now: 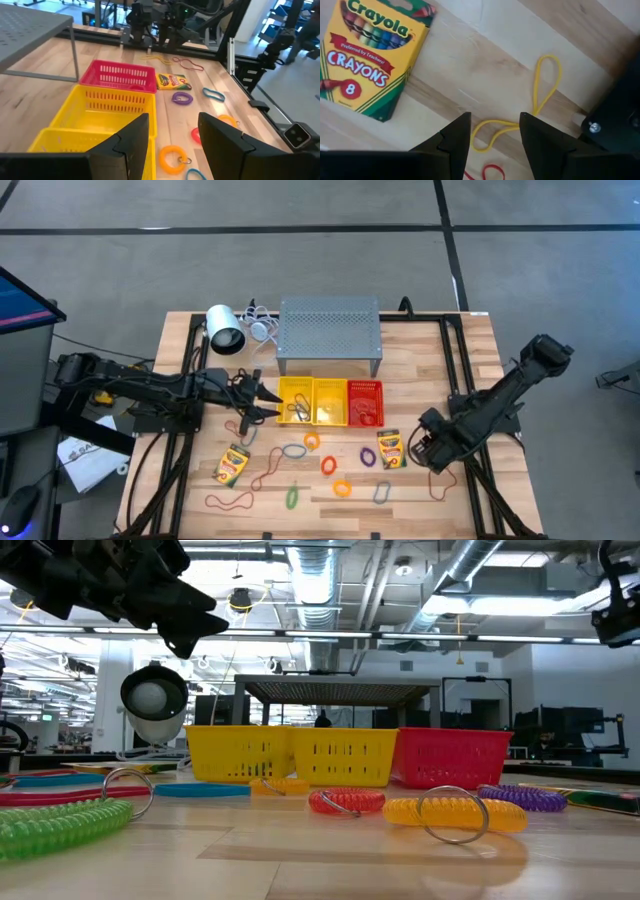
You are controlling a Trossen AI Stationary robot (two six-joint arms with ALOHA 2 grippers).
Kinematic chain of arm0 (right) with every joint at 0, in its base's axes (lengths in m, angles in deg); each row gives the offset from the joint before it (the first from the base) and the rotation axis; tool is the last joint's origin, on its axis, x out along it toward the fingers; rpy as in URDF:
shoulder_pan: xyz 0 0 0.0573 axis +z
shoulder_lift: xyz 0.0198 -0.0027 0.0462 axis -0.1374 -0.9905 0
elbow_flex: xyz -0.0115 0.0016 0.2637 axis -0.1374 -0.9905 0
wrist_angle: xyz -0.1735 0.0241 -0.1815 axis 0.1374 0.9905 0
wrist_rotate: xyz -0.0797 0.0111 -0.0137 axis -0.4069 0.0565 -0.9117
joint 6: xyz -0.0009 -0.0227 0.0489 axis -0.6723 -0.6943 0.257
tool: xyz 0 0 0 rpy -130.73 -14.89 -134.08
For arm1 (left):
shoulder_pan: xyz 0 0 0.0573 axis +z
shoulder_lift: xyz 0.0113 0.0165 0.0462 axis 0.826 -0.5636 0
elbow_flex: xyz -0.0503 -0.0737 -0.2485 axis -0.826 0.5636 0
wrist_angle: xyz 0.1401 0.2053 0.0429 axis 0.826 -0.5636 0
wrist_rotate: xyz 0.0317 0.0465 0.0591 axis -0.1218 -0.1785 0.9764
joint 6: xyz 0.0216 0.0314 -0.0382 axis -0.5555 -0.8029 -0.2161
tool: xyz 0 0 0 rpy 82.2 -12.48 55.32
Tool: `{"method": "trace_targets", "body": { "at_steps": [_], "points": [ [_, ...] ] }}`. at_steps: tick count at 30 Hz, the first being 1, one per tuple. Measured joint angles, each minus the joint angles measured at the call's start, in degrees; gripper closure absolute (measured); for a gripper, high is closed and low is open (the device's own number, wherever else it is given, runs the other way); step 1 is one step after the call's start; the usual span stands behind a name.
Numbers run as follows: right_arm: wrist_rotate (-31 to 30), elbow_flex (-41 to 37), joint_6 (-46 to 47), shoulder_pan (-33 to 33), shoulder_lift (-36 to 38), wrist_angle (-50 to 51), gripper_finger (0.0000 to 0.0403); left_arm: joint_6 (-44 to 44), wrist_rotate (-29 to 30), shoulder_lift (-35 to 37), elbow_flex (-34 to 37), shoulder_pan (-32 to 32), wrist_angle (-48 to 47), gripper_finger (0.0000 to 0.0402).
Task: Pick & Place Office Desk Supplies
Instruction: Put the yellow rubber band into the left yellow basket
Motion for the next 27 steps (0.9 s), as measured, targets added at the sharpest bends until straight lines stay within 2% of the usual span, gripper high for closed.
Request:
{"method": "trace_targets", "body": {
  "at_steps": [8, 17, 23, 27],
  "points": [
    [0.9, 0.0, 6.5, 0.0, -5.1, -0.1, 0.0239, 0.2, -2.3, 0.0, 0.0, 0.0, 0.0, 0.0234],
    [8.1, 0.0, 9.7, 0.0, -11.9, -1.4, 0.0239, 0.1, -2.3, 0.0, 0.0, -1.3, 0.0, 0.0234],
    [8.2, -0.2, 10.2, -0.1, -13.3, -3.4, 0.0239, 0.1, -2.3, 0.0, 0.0, -2.5, 0.0, 0.0234],
    [8.4, -2.4, 12.1, -0.1, -12.8, -9.0, 0.0239, 0.1, -2.3, 0.0, 0.0, -3.0, 0.4, 0.0234]
  ]
}}
